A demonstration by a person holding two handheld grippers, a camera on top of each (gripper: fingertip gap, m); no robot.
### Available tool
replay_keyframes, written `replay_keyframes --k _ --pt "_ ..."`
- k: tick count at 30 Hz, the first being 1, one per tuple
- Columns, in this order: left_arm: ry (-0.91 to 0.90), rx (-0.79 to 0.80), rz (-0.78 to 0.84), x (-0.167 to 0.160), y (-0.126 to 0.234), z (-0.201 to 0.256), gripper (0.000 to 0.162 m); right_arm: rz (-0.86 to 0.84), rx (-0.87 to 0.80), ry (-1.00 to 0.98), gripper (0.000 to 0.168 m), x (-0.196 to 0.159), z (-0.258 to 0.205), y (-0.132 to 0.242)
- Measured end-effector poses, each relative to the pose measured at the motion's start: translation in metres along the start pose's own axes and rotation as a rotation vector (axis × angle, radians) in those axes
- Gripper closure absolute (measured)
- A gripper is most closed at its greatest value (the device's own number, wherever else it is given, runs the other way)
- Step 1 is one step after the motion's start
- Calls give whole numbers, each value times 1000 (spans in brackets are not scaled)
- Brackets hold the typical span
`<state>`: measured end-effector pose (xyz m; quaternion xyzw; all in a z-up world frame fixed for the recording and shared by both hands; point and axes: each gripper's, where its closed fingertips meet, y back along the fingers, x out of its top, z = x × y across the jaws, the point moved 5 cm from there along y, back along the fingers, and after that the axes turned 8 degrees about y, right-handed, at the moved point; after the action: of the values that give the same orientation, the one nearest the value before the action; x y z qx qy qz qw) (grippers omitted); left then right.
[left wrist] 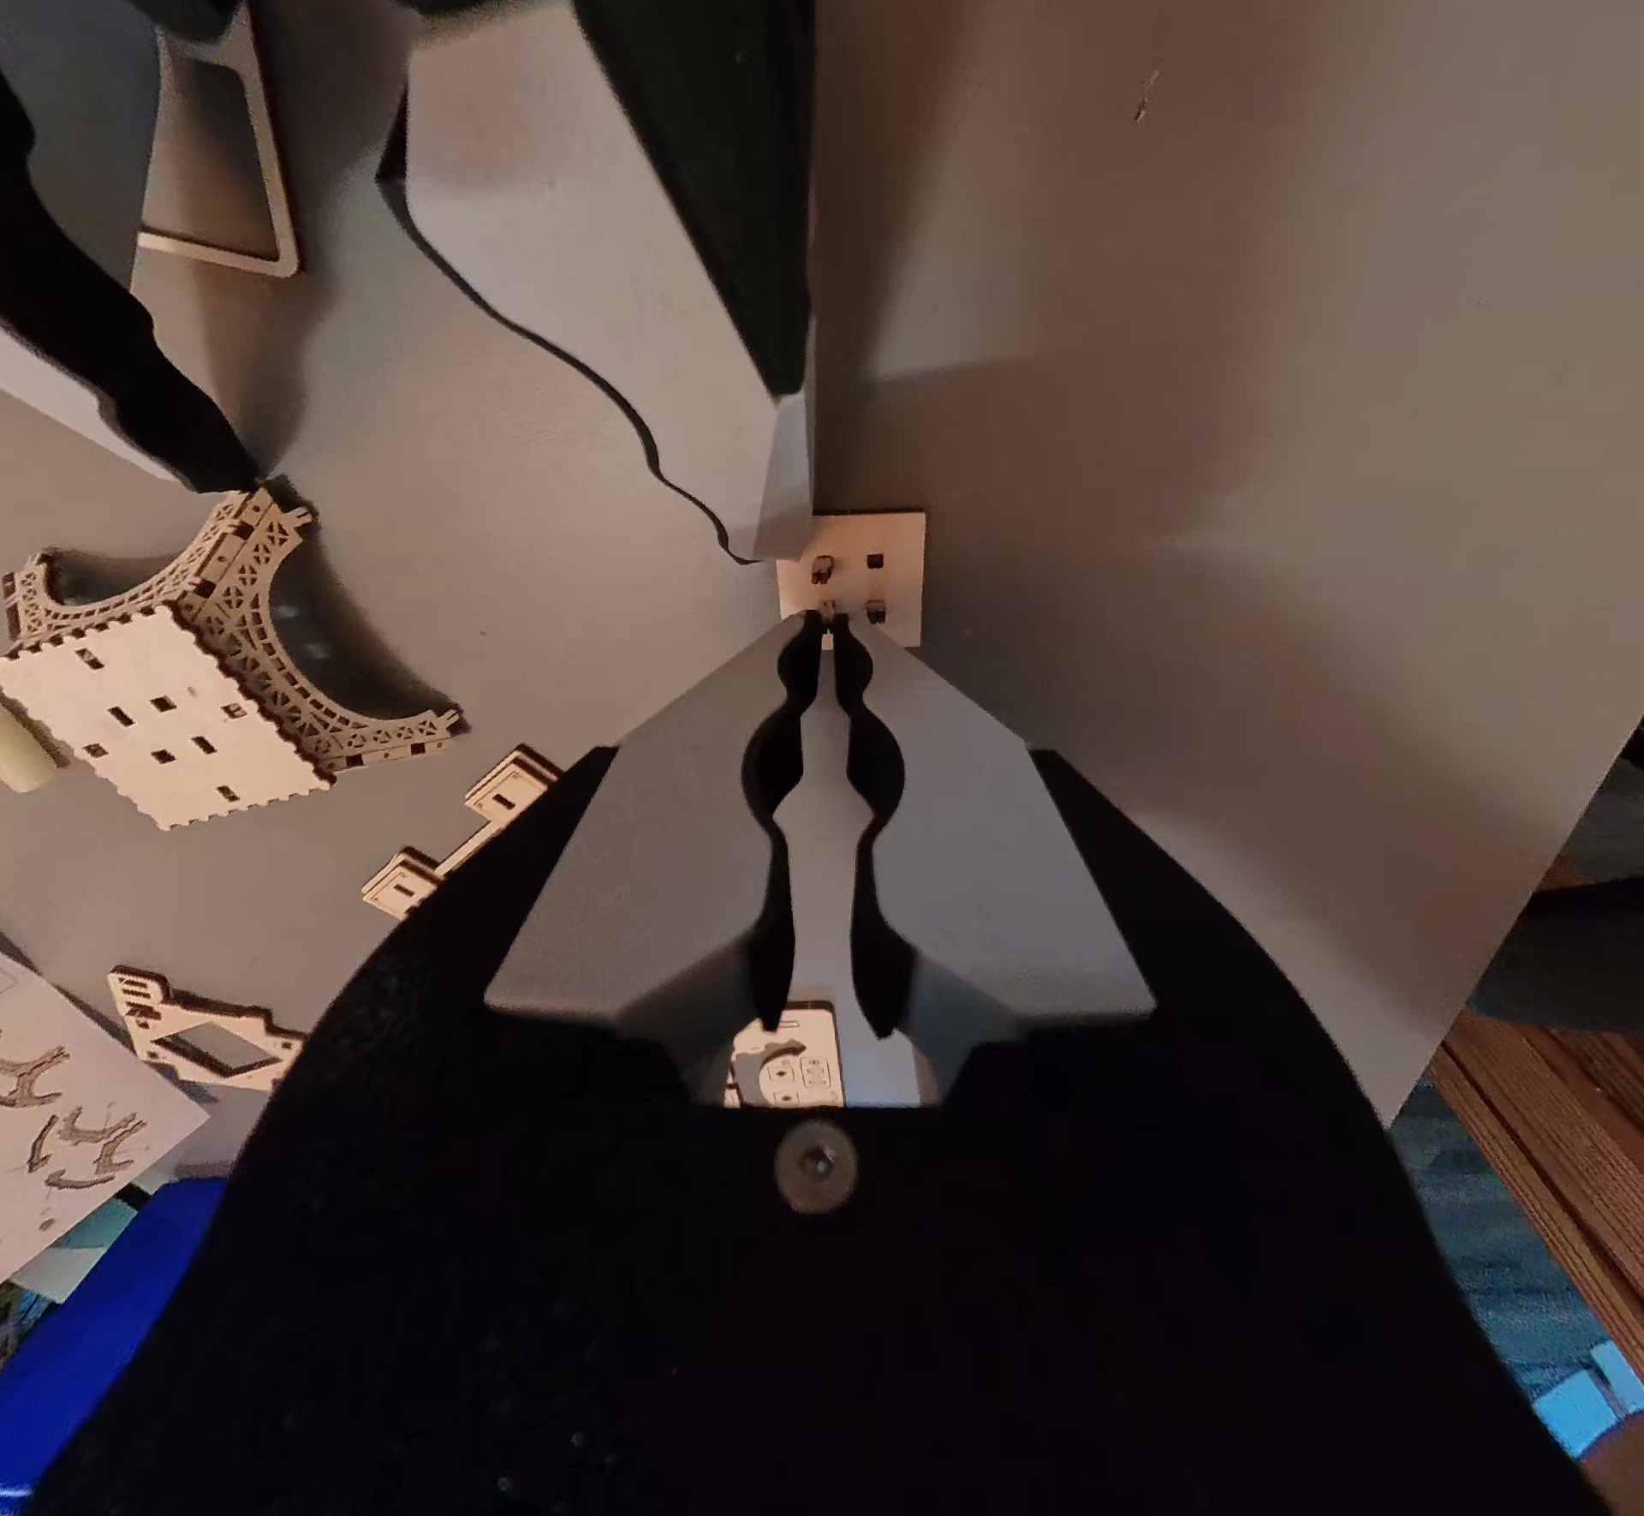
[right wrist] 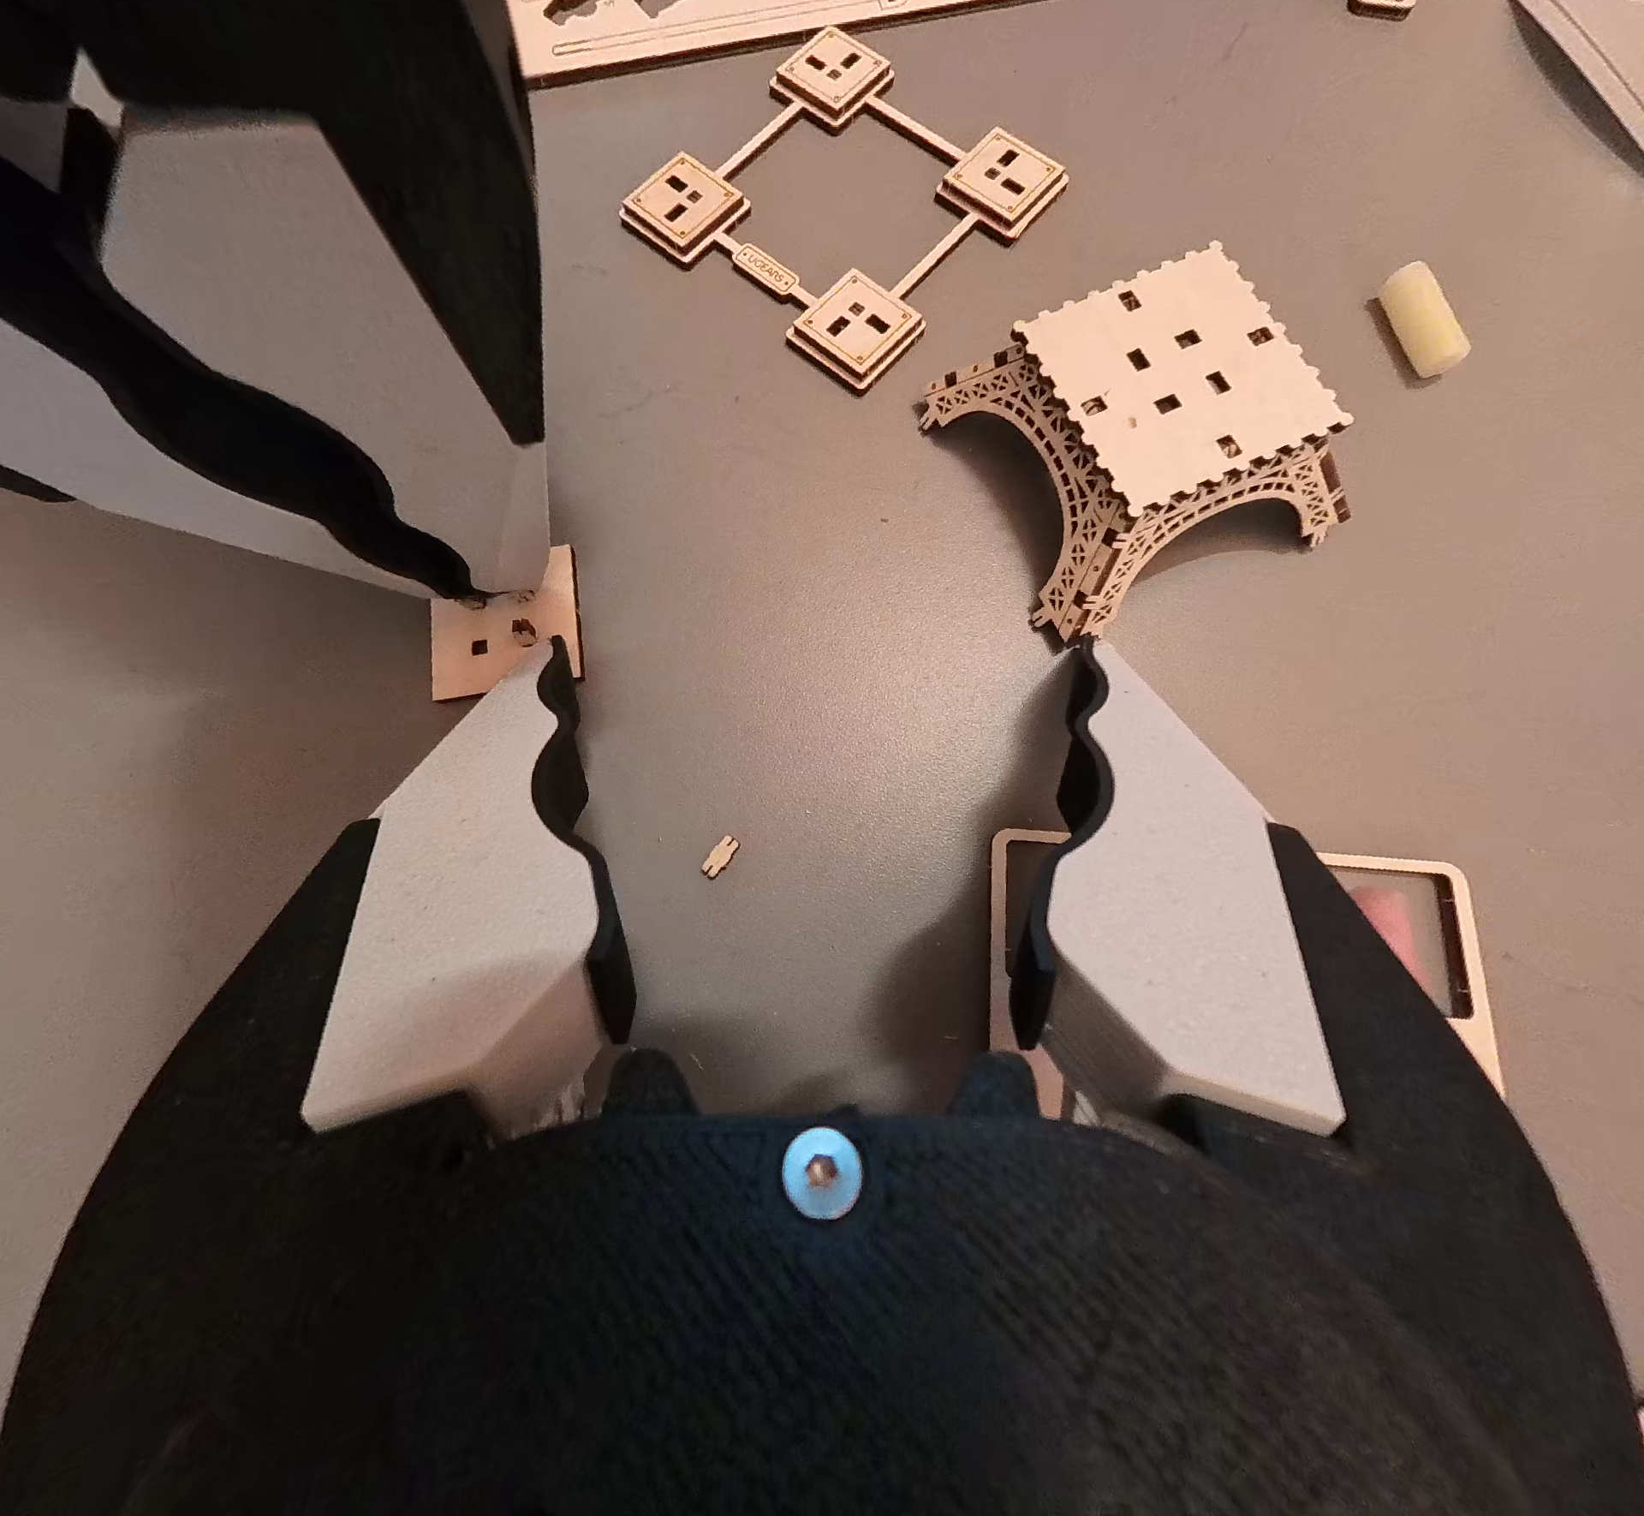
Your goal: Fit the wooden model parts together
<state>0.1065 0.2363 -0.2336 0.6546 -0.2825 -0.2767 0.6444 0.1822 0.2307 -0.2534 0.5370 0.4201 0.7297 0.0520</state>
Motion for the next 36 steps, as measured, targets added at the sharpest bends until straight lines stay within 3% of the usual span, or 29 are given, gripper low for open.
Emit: replay_keyframes --k 1,10,13,17,23,31,33,36 --pt "0 3 -8 0 0 0 162 0 0 0 60 0 0 0" --pt "47 -7 9 7 -2 1 162 0 0 0 60 0 0 0" --pt "-18 35 -55 6 0 5 162 0 -5 1 60 0 0 0" --pt "43 76 3 2 5 3 162 1 -4 -2 61 0 0 0" --pt "177 74 309 -12 11 0 162 0 -4 -2 61 0 0 0" --pt "208 -1 978 -32 14 7 162 0 -4 -2 61 0 0 0" --pt "214 -22 1049 -35 13 6 162 0 -4 -2 61 0 0 0" --pt "217 -9 1024 -39 5 2 162 0 -4 -2 61 0 0 0"
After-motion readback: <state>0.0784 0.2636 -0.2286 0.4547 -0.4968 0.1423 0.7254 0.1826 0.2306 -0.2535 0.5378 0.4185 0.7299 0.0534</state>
